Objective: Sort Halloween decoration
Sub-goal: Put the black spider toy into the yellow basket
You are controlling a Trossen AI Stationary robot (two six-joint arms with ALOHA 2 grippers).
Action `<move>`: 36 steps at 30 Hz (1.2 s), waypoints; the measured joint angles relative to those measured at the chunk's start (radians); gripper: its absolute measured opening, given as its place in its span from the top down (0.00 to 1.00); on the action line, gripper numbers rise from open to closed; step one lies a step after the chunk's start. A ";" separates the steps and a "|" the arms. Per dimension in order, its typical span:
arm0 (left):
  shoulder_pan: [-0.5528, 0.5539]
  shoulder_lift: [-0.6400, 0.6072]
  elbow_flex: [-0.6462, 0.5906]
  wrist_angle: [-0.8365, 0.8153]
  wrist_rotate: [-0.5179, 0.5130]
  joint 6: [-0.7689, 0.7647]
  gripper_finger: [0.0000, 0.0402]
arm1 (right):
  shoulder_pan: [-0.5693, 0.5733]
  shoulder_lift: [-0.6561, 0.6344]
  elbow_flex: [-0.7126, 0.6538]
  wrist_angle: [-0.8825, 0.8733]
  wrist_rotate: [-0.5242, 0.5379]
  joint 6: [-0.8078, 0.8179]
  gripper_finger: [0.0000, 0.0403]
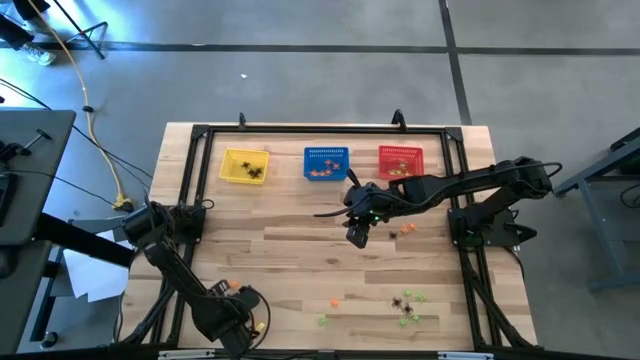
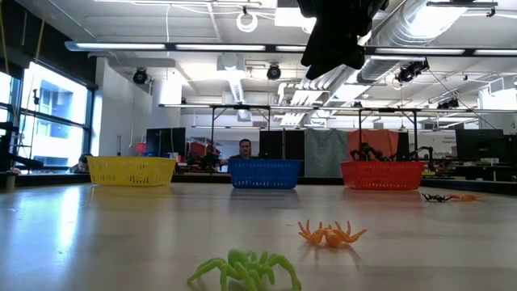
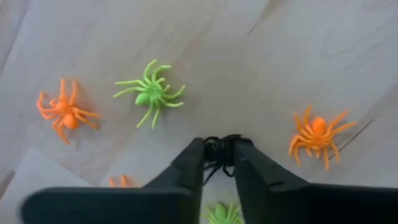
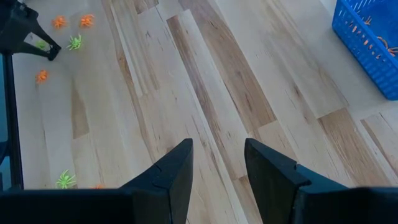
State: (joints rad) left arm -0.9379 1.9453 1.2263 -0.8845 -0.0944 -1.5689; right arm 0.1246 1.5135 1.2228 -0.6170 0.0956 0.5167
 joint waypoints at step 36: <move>0.006 0.004 0.340 -0.592 -0.097 0.036 1.00 | 0.000 0.000 0.000 0.000 0.000 0.000 0.65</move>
State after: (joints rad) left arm -0.9320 1.9495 1.5662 -1.4768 -0.1916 -1.5330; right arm 0.1242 1.5135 1.2228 -0.6170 0.0955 0.5167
